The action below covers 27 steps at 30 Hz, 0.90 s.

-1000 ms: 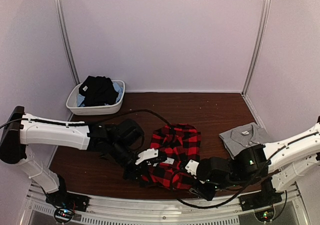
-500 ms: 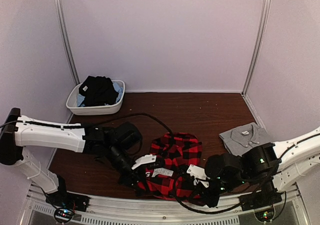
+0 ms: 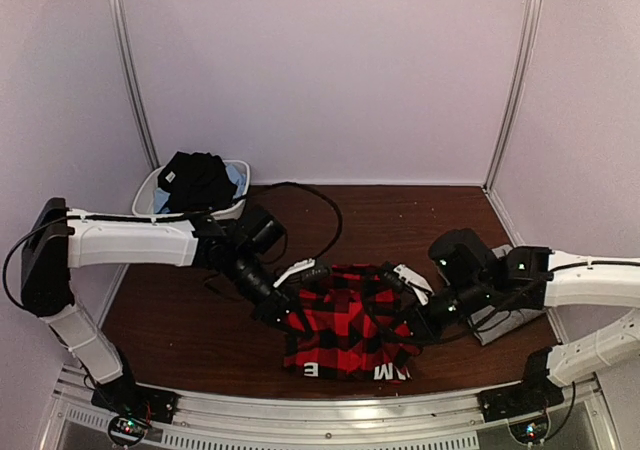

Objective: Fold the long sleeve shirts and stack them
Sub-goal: Fold the 2/3-rectangle-folded shirt at the center of the board.

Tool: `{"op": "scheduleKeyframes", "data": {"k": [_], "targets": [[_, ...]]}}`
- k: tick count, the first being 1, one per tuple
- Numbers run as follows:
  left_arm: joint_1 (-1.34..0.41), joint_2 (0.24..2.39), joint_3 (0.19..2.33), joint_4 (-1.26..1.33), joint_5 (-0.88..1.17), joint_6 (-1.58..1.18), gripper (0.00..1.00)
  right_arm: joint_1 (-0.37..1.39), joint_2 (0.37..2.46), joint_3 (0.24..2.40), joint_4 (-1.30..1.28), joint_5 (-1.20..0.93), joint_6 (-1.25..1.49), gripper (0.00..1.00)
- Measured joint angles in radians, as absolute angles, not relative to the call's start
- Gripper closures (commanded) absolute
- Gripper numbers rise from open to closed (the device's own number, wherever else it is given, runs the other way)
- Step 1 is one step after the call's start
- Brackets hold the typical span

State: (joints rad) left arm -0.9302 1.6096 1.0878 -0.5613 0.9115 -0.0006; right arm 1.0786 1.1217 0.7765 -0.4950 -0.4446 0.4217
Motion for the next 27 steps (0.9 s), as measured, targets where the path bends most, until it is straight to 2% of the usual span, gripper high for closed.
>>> {"op": "scheduleKeyframes", "data": {"k": [8, 14, 17, 19, 22, 26, 27], "targets": [[-0.758, 1.869, 1.322, -0.677, 1.029, 0.153, 0.88, 0.801, 1.272, 0.794, -0.459, -0.65, 0.289, 0.72], [-0.668, 2.019, 1.458, -0.771, 1.075, 0.234, 0.77, 0.675, 1.399, 0.826, -0.44, -0.719, 0.225, 0.48], [-0.635, 2.051, 1.5, -0.796, 1.102, 0.254, 0.76, 0.634, 1.415, 0.841, -0.424, -0.746, 0.207, 0.47], [-0.618, 2.068, 1.525, -0.806, 1.118, 0.262, 0.78, 0.618, 1.423, 0.852, -0.406, -0.765, 0.204, 0.48], [-0.603, 2.097, 1.55, -0.813, 1.144, 0.271, 0.87, 0.604, 1.438, 0.861, -0.376, -0.794, 0.204, 0.47], [-0.601, 2.116, 1.547, -0.806, 1.168, 0.265, 1.0, 0.603, 1.458, 0.856, -0.345, -0.816, 0.206, 0.36], [-0.601, 2.116, 1.542, -0.8, 1.173, 0.26, 1.0, 0.603, 1.458, 0.85, -0.333, -0.816, 0.207, 0.34]]}}
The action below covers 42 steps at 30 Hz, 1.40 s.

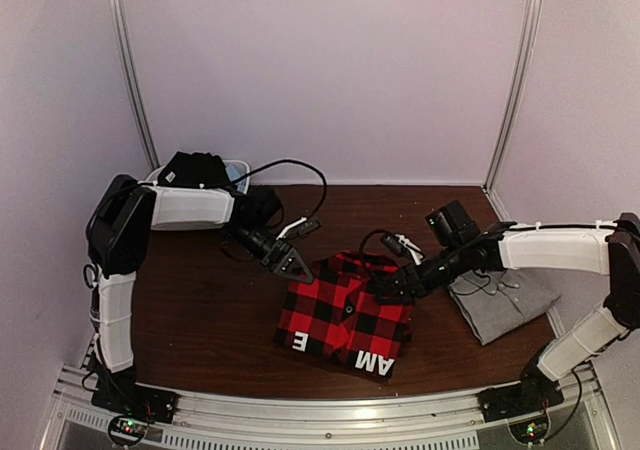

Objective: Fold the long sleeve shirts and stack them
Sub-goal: Fold the 2/3-rectangle-folded shirt at the center of the board.

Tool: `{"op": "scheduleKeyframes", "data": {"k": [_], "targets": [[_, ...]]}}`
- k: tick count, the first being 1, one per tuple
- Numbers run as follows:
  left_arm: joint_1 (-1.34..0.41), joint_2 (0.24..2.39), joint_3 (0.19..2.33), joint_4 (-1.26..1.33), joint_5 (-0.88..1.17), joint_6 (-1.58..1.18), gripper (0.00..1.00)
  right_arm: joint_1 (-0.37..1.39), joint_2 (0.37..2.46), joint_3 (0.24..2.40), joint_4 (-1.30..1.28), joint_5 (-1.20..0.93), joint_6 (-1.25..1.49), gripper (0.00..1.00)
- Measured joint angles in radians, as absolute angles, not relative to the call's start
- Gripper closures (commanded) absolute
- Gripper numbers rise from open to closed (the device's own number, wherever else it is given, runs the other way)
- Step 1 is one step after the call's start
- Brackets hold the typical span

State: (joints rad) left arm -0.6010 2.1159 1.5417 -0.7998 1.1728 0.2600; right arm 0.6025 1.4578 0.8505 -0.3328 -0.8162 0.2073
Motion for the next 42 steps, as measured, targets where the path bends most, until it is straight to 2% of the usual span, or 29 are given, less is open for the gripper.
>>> {"op": "scheduleKeyframes", "data": {"k": [5, 8, 15, 25, 28, 31, 34, 37, 38, 42], "targets": [[-0.602, 2.112, 1.48, -0.703, 1.194, 0.207, 1.0, 0.602, 1.425, 0.806, -0.304, -0.804, 0.218, 0.23], [-0.602, 2.086, 1.416, -0.606, 1.199, 0.133, 1.0, 0.602, 1.377, 0.773, -0.289, -0.795, 0.23, 0.2], [-0.603, 1.957, 1.303, -0.408, 1.215, -0.054, 1.0, 0.636, 1.293, 0.691, -0.222, -0.725, 0.263, 0.19], [-0.603, 1.914, 1.274, -0.322, 1.237, -0.122, 1.0, 0.743, 1.312, 0.654, -0.121, -0.584, 0.27, 0.23], [-0.603, 1.914, 1.265, -0.317, 1.239, -0.123, 1.0, 0.777, 1.324, 0.654, -0.1, -0.536, 0.262, 0.33], [-0.603, 1.914, 1.264, -0.314, 1.24, -0.124, 1.0, 0.796, 1.331, 0.654, -0.083, -0.504, 0.252, 0.48], [-0.603, 1.914, 1.264, -0.313, 1.24, -0.126, 1.0, 0.813, 1.336, 0.654, -0.08, -0.487, 0.249, 0.74], [-0.603, 1.912, 1.262, -0.313, 1.237, -0.13, 1.0, 0.83, 1.335, 0.654, -0.084, -0.481, 0.248, 0.96], [-0.603, 1.906, 1.258, -0.311, 1.233, -0.131, 1.0, 0.838, 1.332, 0.654, -0.088, -0.481, 0.251, 1.0], [-0.603, 1.851, 1.204, -0.316, 1.204, -0.133, 1.0, 0.878, 1.288, 0.654, -0.112, -0.492, 0.276, 1.0]]}}
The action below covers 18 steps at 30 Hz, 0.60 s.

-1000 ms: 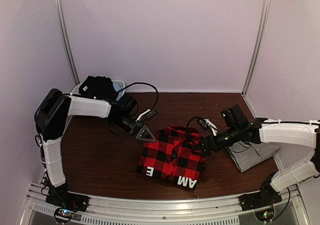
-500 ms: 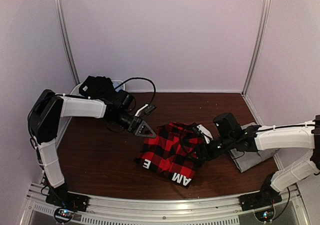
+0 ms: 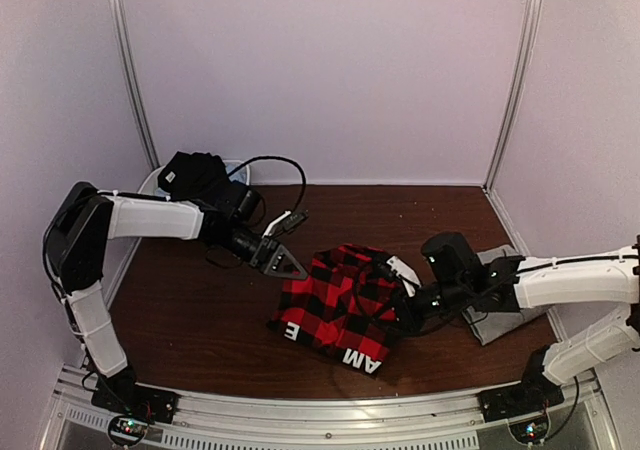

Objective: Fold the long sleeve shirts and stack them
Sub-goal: Fold the 2/3-rectangle-folded shirt at the center of the board.

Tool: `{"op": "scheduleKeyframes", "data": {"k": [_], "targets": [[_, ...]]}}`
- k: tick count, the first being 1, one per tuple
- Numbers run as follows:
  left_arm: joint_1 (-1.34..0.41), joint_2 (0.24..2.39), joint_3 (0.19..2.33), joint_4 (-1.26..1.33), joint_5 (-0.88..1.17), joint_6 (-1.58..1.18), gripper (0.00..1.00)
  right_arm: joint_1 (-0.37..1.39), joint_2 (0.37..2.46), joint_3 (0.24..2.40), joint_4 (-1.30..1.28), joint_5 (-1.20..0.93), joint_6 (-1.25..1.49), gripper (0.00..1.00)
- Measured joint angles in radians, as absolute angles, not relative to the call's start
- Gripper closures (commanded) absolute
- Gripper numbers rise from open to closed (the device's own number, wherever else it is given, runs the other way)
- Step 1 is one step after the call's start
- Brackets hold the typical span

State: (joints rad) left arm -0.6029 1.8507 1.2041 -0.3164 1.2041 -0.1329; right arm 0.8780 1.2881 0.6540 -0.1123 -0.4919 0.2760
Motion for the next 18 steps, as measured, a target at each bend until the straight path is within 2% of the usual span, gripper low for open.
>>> {"op": "scheduleKeyframes", "data": {"k": [9, 18], "targets": [[-0.65, 1.577, 1.015, -0.392, 1.087, -0.118, 1.0, 1.09, 1.195, 0.655, -0.088, -0.556, 0.435, 1.0], [-0.785, 1.258, 0.86, -0.43, 0.983, -0.229, 1.0, 1.275, 1.188, 0.653, 0.011, -0.576, 0.625, 1.0]]}}
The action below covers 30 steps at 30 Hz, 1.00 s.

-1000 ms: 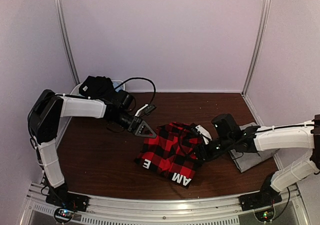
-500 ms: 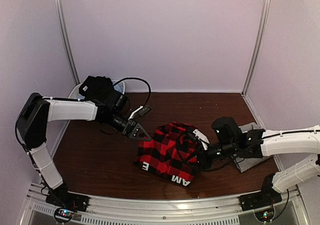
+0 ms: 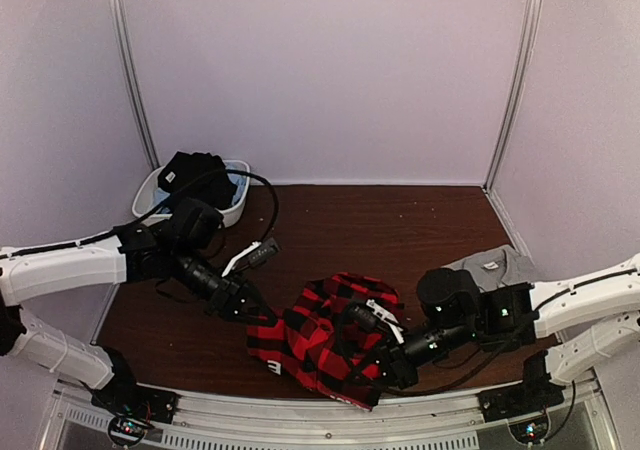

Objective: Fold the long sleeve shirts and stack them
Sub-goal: Fold the 2/3-rectangle-folded shirt at the center of the board.

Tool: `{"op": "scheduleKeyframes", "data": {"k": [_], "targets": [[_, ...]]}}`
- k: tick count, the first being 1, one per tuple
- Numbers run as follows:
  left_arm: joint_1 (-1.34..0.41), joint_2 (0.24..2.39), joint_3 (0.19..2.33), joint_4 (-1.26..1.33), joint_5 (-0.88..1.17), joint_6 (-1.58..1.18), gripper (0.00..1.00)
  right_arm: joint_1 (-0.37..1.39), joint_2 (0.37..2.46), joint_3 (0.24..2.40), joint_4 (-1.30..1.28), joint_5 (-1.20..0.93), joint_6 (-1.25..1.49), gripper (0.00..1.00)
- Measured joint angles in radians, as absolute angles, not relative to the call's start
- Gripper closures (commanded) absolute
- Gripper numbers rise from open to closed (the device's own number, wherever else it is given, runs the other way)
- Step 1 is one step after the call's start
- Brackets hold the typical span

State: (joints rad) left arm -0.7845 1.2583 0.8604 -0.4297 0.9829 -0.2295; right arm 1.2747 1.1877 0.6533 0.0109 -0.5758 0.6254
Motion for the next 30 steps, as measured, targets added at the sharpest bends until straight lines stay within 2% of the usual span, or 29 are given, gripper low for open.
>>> {"op": "scheduleKeyframes", "data": {"k": [7, 14, 20, 27, 28, 30], "targets": [[-0.801, 1.199, 0.847, -0.42, 0.956, -0.31, 1.0, 1.251, 1.119, 0.626, 0.033, -0.581, 0.706, 1.0], [-0.717, 1.454, 0.975, -0.419, 0.944, -0.301, 1.0, 1.01, 1.116, 0.582, 0.031, -0.651, 0.741, 0.96], [-0.639, 1.665, 1.123, -0.419, 0.944, -0.284, 1.0, 0.828, 1.237, 0.583, 0.047, -0.748, 0.71, 0.84], [-0.603, 1.877, 1.238, -0.417, 0.92, -0.282, 1.0, 0.674, 1.398, 0.607, 0.033, -0.837, 0.627, 0.74], [-0.6, 1.892, 1.242, -0.414, 0.918, -0.282, 1.0, 0.657, 1.413, 0.609, 0.034, -0.845, 0.62, 0.71], [-0.595, 1.922, 1.256, -0.414, 0.913, -0.285, 1.0, 0.633, 1.438, 0.613, 0.035, -0.859, 0.603, 0.59]]}}
